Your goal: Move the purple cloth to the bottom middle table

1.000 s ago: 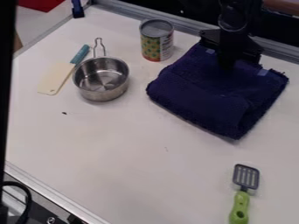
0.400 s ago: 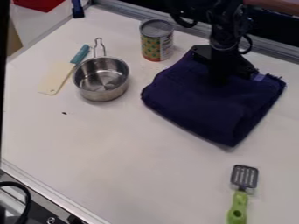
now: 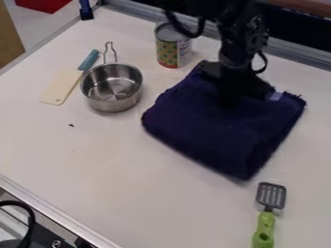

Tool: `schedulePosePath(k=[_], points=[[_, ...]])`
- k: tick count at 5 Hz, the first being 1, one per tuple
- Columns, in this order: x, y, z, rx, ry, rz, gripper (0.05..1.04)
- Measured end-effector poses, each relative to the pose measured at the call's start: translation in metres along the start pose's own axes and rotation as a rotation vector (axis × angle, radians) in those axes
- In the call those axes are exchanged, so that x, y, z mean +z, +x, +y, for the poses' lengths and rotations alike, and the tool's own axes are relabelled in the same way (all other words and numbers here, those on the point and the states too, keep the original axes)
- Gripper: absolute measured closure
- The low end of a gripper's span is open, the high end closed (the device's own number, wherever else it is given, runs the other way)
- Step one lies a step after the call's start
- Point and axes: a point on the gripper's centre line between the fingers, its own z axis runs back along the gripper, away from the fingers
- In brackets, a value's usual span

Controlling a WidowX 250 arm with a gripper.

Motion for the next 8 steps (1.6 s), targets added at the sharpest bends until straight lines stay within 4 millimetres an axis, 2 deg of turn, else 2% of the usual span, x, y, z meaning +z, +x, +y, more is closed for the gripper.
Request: schedulePosePath(k=[2, 4, 6, 8], points=[[0.005, -0.024, 0.017, -0.026, 0.002, -0.045, 1.031], [0.012, -0.046, 0.033, 0.006, 0.016, 0.008, 1.031], [0.022, -0.079, 0.041, 0.09, 0.002, 0.071, 1.031], [0.027, -0.098, 0.046, 0.082, 0.016, 0.095, 1.031]])
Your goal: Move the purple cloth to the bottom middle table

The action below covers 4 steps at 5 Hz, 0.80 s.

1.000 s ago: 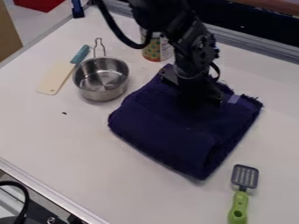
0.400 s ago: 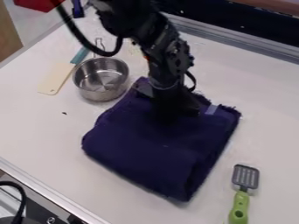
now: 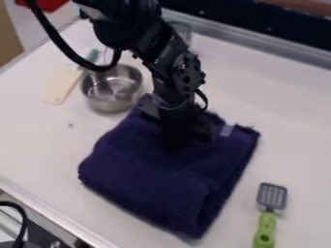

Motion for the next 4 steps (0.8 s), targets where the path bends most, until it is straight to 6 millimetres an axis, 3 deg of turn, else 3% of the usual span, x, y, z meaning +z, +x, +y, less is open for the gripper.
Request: schedulePosePath(k=[2, 4], points=[[0.0, -0.006, 0.006, 0.04, 0.018, -0.056, 1.031], [0.004, -0.026, 0.022, 0.076, 0.018, -0.037, 1.031]])
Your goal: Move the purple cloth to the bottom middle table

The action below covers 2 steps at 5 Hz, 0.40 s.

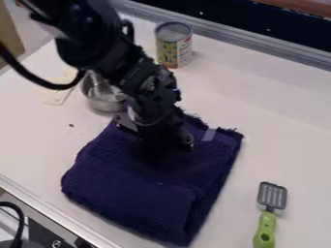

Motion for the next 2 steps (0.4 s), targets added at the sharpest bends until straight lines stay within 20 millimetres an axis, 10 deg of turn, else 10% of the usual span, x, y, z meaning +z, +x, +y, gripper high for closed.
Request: schedulePosePath(k=[2], points=[[0.0053, -0.0111, 0.0057, 0.013, -0.016, 0.034, 1.031]])
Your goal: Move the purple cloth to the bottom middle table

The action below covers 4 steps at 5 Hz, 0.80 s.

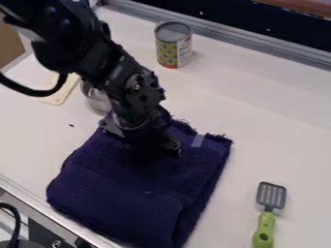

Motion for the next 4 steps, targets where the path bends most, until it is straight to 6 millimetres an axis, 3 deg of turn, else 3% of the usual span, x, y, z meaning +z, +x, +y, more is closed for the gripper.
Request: schedulePosePath(k=[2, 3, 4], points=[[0.006, 0.02, -0.008, 0.051, -0.012, 0.039, 1.031], [0.025, 0.03, -0.009, 0.06, -0.063, 0.012, 1.013], [0.038, 0.038, -0.007, 0.076, -0.097, 0.021, 0.876]])
